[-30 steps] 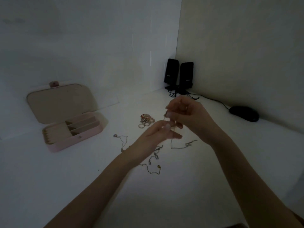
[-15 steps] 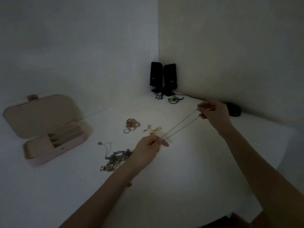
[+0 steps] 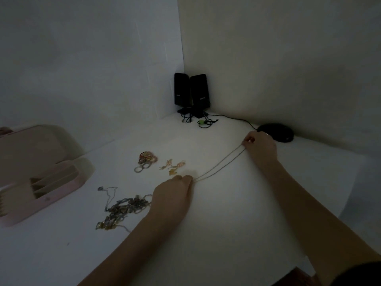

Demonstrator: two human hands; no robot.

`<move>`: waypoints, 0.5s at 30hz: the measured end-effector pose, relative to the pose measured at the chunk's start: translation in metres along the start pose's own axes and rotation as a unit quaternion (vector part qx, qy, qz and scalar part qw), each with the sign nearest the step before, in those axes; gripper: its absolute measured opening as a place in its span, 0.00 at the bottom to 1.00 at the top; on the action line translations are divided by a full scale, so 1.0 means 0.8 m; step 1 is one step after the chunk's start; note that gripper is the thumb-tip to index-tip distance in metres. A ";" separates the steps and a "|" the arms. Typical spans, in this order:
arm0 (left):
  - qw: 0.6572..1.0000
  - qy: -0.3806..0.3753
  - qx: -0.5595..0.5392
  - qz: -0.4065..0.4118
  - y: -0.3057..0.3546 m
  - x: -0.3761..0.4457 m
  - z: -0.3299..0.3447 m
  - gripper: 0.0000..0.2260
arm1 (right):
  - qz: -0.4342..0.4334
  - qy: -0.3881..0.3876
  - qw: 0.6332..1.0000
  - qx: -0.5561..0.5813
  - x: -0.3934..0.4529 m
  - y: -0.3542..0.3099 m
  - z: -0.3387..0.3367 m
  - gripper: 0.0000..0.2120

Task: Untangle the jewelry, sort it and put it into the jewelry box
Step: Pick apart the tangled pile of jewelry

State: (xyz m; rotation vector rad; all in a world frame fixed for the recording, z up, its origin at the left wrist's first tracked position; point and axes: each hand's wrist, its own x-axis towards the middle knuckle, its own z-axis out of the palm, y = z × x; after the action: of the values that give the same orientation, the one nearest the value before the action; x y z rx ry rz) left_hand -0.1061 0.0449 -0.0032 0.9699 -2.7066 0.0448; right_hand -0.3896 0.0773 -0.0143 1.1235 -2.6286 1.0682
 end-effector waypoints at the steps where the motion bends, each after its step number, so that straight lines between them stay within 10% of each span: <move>1: 1.000 -0.002 0.022 0.003 0.000 -0.001 0.002 0.15 | 0.003 0.006 1.000 -0.014 0.000 0.000 0.000 0.04; 7: 0.996 0.071 0.034 0.036 -0.007 -0.009 0.001 0.24 | -0.002 -0.011 1.000 0.014 -0.020 -0.001 -0.013 0.16; 11: 0.987 -0.089 -0.045 0.126 0.002 -0.021 0.002 0.37 | -0.050 -0.185 0.967 -0.169 -0.038 -0.008 -0.008 0.27; 15: 0.982 -0.129 -0.058 0.127 -0.005 -0.016 0.012 0.41 | -0.014 -0.193 0.963 -0.189 -0.038 -0.011 -0.001 0.30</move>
State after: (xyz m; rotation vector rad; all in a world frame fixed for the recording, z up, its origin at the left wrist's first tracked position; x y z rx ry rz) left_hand -0.0961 0.0483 -0.0158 0.6293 -3.0162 -0.2010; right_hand -0.3622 0.0917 -0.0190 1.3769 -2.9121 0.3332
